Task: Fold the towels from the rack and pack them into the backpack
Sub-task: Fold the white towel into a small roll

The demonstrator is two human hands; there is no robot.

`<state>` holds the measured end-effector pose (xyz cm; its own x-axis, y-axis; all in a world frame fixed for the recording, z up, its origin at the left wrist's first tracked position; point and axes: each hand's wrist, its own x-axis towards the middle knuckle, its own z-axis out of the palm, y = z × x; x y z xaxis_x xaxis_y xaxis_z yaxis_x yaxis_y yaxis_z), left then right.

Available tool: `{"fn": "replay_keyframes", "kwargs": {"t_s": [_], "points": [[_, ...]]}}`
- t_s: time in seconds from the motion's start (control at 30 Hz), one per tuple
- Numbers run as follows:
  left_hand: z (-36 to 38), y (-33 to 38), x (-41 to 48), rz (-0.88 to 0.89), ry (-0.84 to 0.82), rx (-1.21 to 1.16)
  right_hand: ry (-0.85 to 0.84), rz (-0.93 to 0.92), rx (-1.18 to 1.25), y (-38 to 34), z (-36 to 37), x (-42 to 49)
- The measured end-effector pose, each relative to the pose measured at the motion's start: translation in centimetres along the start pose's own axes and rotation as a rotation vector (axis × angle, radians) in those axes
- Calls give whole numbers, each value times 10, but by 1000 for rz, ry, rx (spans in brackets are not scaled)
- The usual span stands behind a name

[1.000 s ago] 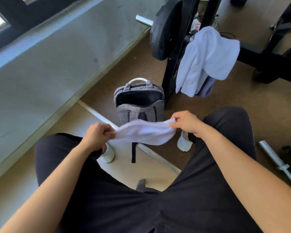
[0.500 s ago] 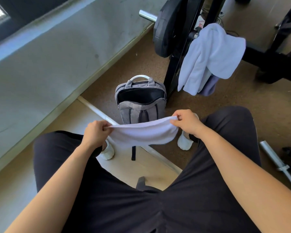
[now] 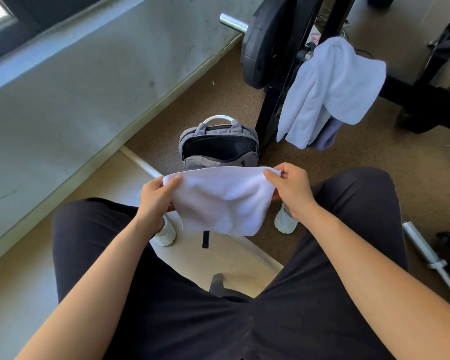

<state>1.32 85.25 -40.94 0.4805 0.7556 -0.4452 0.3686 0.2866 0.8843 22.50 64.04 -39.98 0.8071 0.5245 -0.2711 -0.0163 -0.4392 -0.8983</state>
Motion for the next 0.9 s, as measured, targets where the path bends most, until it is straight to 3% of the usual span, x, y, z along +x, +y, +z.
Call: {"fn": "replay_keyframes", "kwargs": {"t_s": [0.43, 0.63, 0.77, 0.9], "points": [[57, 4, -56, 137, -301, 88, -403, -205, 8, -18, 43, -37], [56, 2, -54, 236, -313, 123, -528, -7, 290, -18, 39, -34], [57, -2, -52, 330, -249, 256, -560, -112, 145, -19, 40, -36], [55, -3, -46, 363, -207, 188, -523, -250, -6, -16, 39, -35]]}}
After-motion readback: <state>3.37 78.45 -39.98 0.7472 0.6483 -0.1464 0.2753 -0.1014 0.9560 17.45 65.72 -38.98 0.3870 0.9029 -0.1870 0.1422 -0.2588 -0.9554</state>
